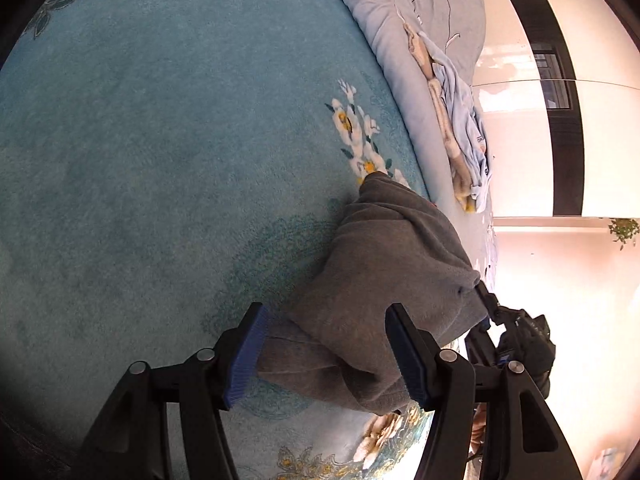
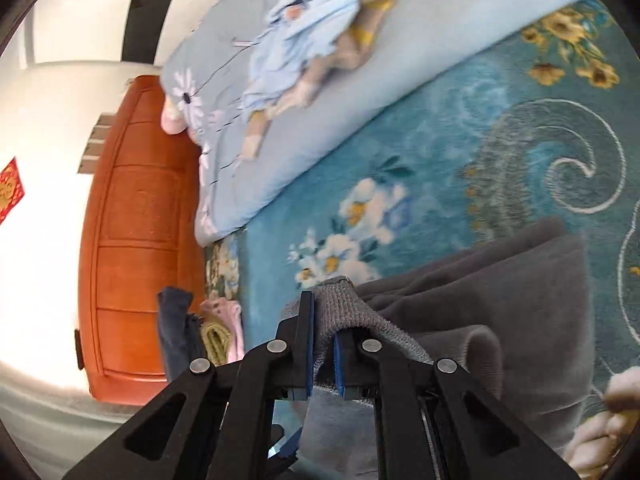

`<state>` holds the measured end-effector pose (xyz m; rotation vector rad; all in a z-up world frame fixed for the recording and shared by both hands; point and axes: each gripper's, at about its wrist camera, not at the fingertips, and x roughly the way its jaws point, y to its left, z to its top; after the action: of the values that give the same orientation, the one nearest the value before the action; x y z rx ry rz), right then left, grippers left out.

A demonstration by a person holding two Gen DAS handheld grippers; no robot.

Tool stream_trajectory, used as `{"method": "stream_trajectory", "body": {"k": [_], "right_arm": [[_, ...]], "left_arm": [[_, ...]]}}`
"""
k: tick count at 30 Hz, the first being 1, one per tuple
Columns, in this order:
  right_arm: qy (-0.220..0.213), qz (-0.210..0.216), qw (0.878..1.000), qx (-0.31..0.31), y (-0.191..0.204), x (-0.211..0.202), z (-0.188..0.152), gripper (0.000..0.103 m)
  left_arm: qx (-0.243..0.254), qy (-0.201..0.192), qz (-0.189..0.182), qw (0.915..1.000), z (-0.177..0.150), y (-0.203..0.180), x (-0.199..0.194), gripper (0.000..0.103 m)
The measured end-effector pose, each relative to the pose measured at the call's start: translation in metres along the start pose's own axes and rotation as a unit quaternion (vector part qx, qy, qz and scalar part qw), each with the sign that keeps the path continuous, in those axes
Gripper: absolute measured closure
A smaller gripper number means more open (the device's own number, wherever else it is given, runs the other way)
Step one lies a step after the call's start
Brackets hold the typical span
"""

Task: Fold clothes
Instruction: 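Grasp the folded bundle with the right gripper while the left gripper holds its other end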

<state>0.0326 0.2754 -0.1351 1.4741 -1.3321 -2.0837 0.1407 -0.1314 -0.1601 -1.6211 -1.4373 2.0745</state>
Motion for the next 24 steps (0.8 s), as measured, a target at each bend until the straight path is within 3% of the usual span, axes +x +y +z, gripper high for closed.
{"method": "stream_trajectory", "body": {"k": [4, 9, 11, 13, 14, 16, 21, 24], "right_arm": [[-0.01, -0.04, 0.999, 0.01, -0.026, -0.001, 0.002, 0.096], [0.017, -0.019, 0.999, -0.033, -0.009, -0.003, -0.004, 0.095], [0.021, -0.029, 0.997, -0.075, 0.006, -0.009, -0.008, 0.087], [0.019, -0.051, 0.992, -0.115, 0.014, -0.019, -0.013, 0.053], [0.018, -0.063, 0.989, -0.133, 0.015, -0.024, -0.016, 0.049], [0.027, -0.079, 0.985, -0.153, 0.007, -0.029, -0.023, 0.047], [0.102, -0.091, 0.982, -0.13, -0.026, -0.011, -0.054, 0.044], [0.105, -0.1, 0.981, -0.13, -0.03, 0.0, -0.067, 0.04]], "left_arm": [[0.0, 0.01, 0.009, 0.9999, -0.001, 0.001, 0.005, 0.038], [0.017, 0.018, 0.028, 0.9993, -0.004, -0.003, 0.01, 0.038], [0.019, 0.024, 0.043, 0.9986, -0.004, -0.003, 0.014, 0.038], [0.021, 0.033, 0.059, 0.9975, -0.005, -0.003, 0.019, 0.038], [0.022, 0.038, 0.065, 0.9969, -0.005, -0.002, 0.021, 0.038], [0.027, 0.048, 0.076, 0.9956, -0.006, -0.003, 0.026, 0.038], [0.044, 0.052, 0.091, 0.9935, -0.009, -0.006, 0.029, 0.038], [0.034, 0.052, 0.089, 0.9941, -0.009, -0.003, 0.027, 0.038]]}}
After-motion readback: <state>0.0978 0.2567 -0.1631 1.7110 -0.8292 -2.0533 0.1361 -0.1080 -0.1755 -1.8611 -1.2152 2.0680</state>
